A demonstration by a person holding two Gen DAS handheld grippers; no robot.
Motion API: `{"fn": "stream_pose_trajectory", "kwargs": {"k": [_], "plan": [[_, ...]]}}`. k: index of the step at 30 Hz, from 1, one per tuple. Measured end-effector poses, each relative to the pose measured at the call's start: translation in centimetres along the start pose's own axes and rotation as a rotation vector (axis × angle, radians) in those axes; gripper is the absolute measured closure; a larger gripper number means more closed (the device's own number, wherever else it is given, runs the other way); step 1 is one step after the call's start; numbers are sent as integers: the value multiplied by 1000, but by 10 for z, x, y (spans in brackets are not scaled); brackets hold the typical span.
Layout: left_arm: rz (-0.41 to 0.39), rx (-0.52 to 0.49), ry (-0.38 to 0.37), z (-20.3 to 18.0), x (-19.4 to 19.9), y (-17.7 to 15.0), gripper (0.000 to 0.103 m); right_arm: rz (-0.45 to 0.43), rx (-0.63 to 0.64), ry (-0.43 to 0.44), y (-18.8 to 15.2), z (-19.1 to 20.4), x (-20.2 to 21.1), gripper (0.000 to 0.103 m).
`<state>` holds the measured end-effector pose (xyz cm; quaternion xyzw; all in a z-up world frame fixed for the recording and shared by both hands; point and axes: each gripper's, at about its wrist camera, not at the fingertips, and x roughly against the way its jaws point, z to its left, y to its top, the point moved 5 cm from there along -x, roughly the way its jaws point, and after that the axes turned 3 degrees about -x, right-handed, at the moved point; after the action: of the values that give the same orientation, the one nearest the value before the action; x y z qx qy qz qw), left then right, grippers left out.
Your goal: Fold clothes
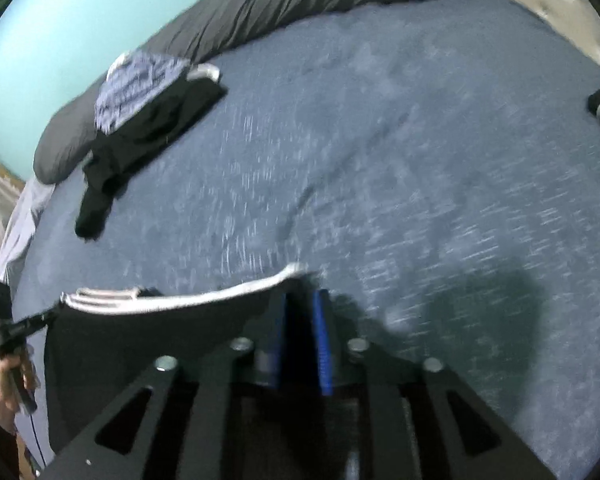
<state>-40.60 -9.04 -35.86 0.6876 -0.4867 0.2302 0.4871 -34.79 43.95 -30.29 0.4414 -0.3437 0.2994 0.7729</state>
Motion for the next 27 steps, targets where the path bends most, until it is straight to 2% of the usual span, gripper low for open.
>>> {"fn": "stream_pose_trajectory", "kwargs": {"k": [5, 8, 10, 16, 18, 21, 27], "plan": [[-1, 14, -9, -2, 35, -14, 70, -52, -22, 84, -10, 8, 48, 77], [24, -7, -23, -12, 55, -37, 66, -41, -41, 166, -35, 18, 72, 77], [43, -22, -28, -20, 68, -57, 61, -13, -51, 186, -57, 21, 83, 77], [98, -27, -50, -27, 101, -121, 59, 149, -92, 146, -123, -2, 104, 70], [116, -23, -49, -25, 106, -140, 59, 181, -86, 124, -141, -10, 113, 69], [141, -21, -46, -24, 109, -164, 59, 227, -81, 123, -166, -15, 119, 61], [165, -13, -65, -24, 109, -197, 59, 277, -70, 134, -202, -19, 124, 61]]}}
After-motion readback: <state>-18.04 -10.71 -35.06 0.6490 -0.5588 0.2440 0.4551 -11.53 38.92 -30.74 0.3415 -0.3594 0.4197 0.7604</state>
